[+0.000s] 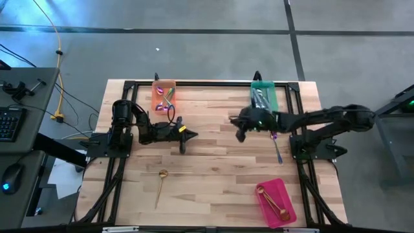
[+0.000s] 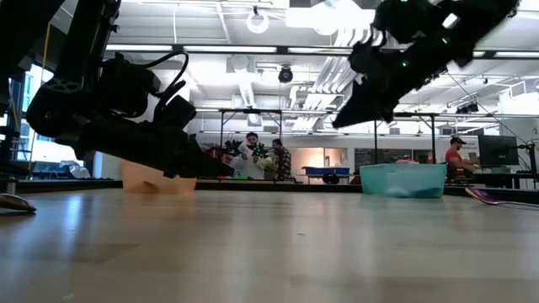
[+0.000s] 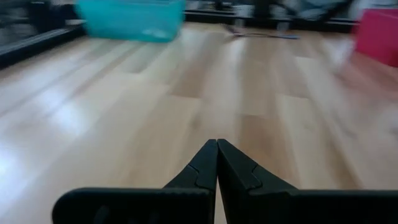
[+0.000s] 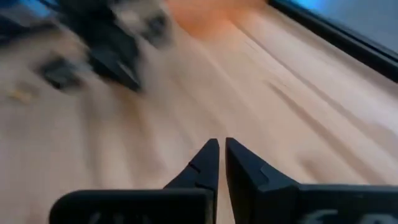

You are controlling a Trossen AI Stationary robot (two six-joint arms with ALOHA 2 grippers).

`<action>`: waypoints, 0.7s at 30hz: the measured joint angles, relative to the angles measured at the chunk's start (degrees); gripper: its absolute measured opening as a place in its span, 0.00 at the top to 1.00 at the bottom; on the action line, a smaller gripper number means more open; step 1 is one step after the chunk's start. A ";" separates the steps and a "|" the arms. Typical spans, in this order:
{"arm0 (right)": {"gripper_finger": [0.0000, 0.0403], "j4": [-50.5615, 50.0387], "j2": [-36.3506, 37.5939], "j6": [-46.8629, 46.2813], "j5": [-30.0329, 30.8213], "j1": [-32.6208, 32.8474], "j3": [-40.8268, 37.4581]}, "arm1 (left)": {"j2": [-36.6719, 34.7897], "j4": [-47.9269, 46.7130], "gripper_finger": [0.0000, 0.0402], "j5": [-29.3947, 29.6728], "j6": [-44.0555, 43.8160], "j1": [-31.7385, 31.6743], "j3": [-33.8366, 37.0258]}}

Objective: Sort silverware by color (type)
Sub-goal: Put the gold spoon into the pink bin

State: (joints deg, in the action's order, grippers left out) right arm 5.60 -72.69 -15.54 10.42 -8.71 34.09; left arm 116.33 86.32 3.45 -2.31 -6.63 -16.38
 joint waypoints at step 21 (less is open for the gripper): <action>1.00 47.11 -5.00 12.04 -9.47 4.29 -21.86 | -11.93 -25.21 1.00 -0.51 -14.17 13.06 -4.15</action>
State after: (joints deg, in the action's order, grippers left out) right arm 52.70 -77.69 -3.51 0.95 -4.43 12.23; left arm 104.40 61.11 2.94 -16.48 6.43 -20.53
